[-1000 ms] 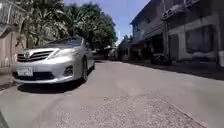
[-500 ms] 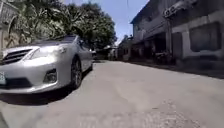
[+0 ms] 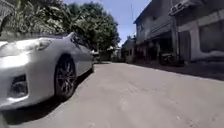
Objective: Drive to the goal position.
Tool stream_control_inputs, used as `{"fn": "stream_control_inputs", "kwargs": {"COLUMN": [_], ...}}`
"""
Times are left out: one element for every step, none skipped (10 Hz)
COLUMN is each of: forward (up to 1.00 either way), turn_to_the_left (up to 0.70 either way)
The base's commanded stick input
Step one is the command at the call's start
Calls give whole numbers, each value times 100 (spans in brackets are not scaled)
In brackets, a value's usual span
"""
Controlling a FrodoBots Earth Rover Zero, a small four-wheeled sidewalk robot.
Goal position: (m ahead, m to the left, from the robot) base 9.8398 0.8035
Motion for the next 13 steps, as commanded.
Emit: {"fn": "stream_control_inputs", "kwargs": {"forward": [100, 100, 100, 100, 100, 100, 100, 100, 100, 100, 100, 100, 100], "turn_to_the_left": [3, 4, 5, 6, 7, 4, 2, 2, 7, 13, 23, 17, 10]}}
